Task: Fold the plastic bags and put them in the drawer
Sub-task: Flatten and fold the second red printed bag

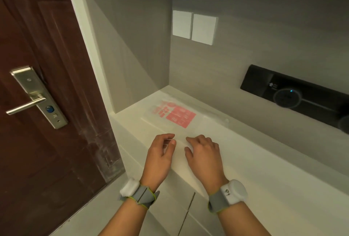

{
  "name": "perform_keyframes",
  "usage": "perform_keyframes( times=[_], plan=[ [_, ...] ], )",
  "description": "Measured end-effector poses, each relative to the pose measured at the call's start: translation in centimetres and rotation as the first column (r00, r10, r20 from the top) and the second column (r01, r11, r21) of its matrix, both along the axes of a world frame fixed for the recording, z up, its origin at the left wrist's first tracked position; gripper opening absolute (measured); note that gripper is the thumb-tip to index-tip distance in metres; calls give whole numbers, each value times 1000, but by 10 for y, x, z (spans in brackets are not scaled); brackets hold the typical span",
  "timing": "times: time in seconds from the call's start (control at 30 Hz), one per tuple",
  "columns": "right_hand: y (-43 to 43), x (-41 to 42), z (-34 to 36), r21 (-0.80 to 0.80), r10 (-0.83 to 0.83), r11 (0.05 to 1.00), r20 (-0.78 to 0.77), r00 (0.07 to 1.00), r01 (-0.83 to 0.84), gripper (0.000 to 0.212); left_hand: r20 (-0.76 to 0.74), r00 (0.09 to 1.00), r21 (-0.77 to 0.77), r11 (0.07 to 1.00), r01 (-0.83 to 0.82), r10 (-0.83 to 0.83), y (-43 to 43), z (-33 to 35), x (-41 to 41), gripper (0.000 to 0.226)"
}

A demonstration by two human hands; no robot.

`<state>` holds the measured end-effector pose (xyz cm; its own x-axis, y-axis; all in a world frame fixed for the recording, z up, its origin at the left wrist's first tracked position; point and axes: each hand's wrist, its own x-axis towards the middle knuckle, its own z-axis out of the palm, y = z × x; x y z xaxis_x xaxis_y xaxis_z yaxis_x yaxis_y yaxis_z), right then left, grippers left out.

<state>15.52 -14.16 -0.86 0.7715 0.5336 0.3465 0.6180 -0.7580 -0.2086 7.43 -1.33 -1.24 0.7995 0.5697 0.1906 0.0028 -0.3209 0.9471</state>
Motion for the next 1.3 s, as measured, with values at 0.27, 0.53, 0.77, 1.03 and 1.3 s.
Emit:
perform_keyframes(
  times=[0.27, 0.53, 0.77, 1.03, 1.3],
  plan=[
    [-65, -52, -8, 3, -284, 959, 107, 953, 285, 28, 22, 988, 228, 963, 146, -155, -48, -21, -31, 24],
    [-140, -95, -7, 35, -479, 878, 90, 873, 478, 26, 47, 958, 293, 921, 258, -283, -106, -31, -49, 29],
    [-194, -117, -11, 59, -591, 807, 110, 799, 588, 24, 0, 913, 325, 864, 385, -407, -155, -27, -48, 34],
    [-264, -128, -11, 77, -664, 747, 126, 737, 660, 24, -26, 877, 355, 815, 457, -480, -220, -24, -49, 35],
    [-335, -143, -16, 82, -718, 695, 119, 686, 714, 16, -65, 832, 386, 755, 530, -551, -288, -23, -61, 34]
  ],
)
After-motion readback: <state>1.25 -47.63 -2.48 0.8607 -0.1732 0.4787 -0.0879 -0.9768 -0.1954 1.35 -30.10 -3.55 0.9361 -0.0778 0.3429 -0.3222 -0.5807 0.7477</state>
